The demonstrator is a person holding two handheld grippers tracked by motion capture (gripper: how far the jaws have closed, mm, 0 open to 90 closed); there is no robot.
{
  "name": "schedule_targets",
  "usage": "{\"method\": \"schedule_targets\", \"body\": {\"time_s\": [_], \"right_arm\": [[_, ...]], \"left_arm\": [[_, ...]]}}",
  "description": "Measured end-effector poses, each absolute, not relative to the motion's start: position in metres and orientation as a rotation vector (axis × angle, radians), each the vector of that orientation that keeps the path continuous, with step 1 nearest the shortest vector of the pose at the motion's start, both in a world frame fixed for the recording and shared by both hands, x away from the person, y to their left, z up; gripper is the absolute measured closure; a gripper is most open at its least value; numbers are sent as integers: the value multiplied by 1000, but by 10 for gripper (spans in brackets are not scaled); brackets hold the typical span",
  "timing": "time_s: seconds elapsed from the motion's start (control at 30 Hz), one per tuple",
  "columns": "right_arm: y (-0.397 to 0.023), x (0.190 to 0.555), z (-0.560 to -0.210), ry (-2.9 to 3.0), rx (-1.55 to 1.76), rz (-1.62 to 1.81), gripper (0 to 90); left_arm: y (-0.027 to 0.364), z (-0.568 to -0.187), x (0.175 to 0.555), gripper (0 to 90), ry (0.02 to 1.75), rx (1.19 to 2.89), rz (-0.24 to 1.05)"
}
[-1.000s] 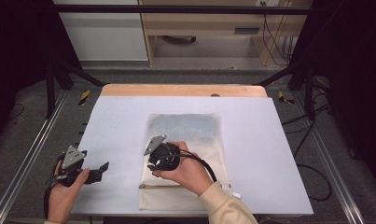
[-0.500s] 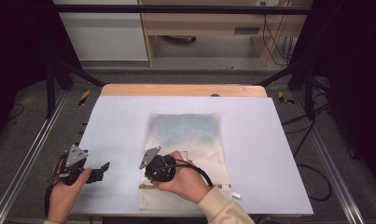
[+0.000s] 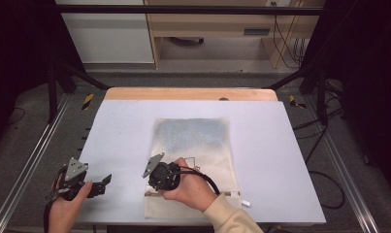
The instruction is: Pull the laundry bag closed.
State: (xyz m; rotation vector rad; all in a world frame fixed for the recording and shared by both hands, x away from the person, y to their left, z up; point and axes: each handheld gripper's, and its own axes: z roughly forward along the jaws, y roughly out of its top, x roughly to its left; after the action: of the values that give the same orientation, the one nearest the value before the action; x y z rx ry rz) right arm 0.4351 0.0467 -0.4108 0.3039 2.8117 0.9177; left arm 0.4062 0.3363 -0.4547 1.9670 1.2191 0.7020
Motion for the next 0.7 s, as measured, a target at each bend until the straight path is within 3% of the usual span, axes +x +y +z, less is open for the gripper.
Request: {"method": "schedule_targets", "body": {"time_s": [0.2,0.5,0.7], "right_arm": [[54,446,-405,2823,310,916,750],[52,439,-412,2825,327,932,665],[60,435,-417,2848,280,912,697]], "left_arm": [[329,-444,413,41,1113,1952,753],[325,-447,422,36,1115,1992,740],[325,-446,420,46,1121,2007,694]]}}
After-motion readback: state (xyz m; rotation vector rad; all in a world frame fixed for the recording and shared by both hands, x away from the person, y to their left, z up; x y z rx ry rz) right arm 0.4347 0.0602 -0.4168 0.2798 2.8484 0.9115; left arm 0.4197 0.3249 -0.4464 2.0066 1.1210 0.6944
